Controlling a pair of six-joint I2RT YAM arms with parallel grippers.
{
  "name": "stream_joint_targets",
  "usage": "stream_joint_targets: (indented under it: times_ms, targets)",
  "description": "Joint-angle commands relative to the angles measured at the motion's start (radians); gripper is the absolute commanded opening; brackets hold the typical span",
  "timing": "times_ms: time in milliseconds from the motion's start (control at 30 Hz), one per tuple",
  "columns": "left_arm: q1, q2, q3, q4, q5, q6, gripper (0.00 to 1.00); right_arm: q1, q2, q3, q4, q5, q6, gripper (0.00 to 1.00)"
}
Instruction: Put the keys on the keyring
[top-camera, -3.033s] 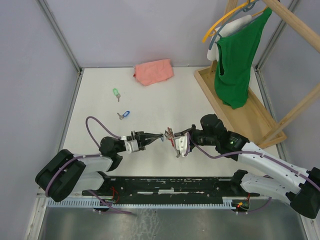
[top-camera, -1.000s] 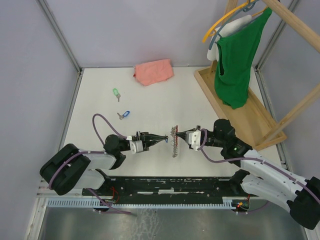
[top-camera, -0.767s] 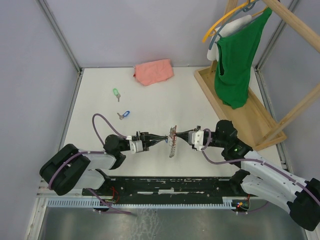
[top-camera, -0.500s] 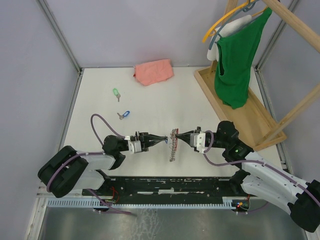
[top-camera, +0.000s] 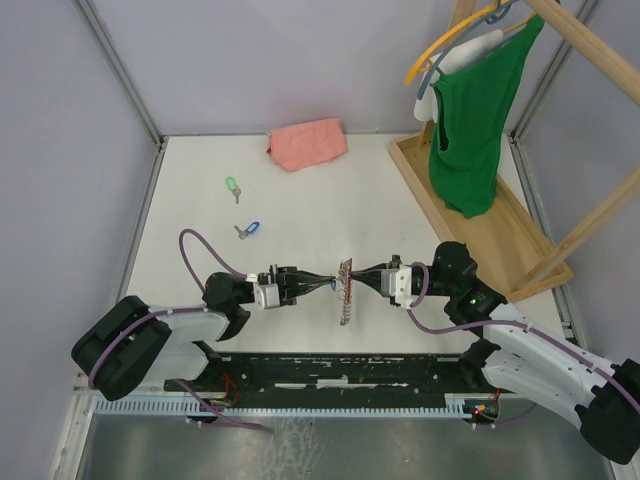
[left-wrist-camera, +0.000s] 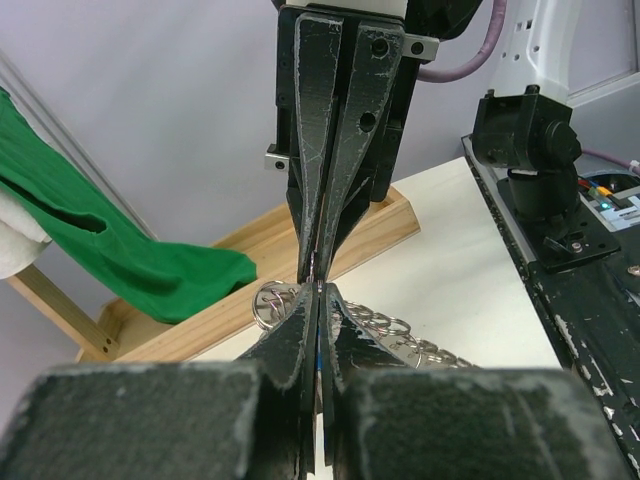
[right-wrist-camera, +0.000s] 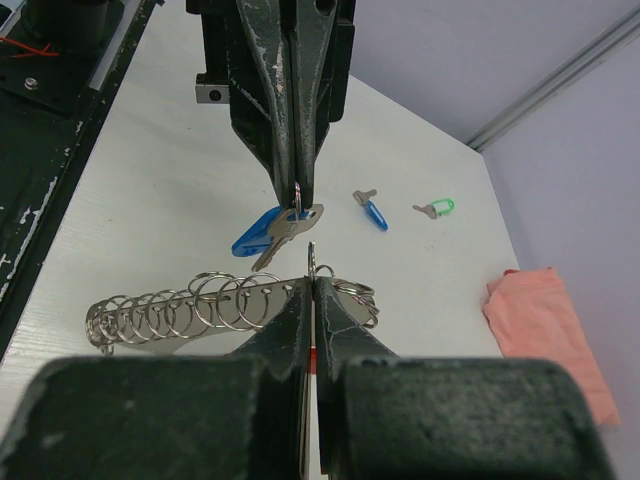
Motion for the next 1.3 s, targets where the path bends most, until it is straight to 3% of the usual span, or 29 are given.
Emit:
stream_joint_targets:
  times_ms: [0, 1267]
  targets:
    - [-0.009, -0.014, 0.024, 0.205, 0.022, -0.021, 0.03, -0.003, 0.001, 0.020, 0.070, -0.045, 0.007, 0.01]
    - [-0.033, 0.006, 0.044, 0.205, 0.014, -0.025, 0.03, -0.003, 0.002, 0.037, 0.086, -0.105, 0.043, 0.01]
